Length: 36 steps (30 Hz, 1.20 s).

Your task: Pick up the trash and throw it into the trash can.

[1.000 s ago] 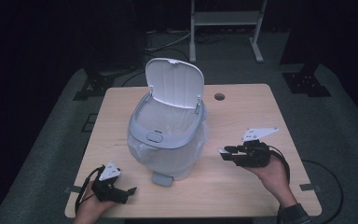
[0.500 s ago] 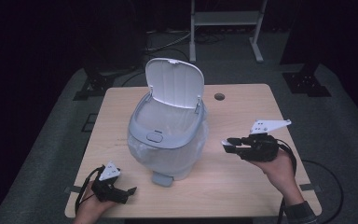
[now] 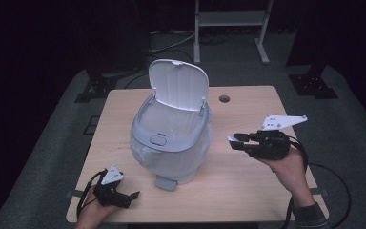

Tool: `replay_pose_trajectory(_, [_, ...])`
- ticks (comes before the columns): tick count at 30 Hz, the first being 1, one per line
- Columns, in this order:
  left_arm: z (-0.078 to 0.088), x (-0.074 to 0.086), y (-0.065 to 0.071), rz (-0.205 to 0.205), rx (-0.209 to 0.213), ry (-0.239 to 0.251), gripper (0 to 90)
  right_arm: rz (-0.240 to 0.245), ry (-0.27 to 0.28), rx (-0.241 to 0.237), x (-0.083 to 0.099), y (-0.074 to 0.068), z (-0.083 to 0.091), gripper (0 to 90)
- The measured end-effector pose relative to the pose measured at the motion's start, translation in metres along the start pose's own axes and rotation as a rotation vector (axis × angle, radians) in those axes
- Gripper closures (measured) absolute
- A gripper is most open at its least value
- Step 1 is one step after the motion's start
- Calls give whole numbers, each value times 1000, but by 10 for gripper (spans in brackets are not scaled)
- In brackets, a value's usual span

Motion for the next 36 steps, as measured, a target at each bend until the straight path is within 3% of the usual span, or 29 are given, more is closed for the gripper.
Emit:
replay_pose_trajectory(20, [0, 0, 0, 0, 0, 0, 0, 55, 103, -10, -43, -10, 21, 649])
replay_pose_trajectory(36, [0, 0, 0, 0, 0, 2, 0, 116, 159, -60, -89, -31, 13, 649])
Point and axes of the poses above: each handheld gripper's, and its own axes: z roughly backward along the jaws, x roughly out of its underside, y roughly to its right, the point moved 10 cm from there along -z, roughly forward along the jaws, and after that the axes turned 7 degrees about -y, right-handed, at the moved point
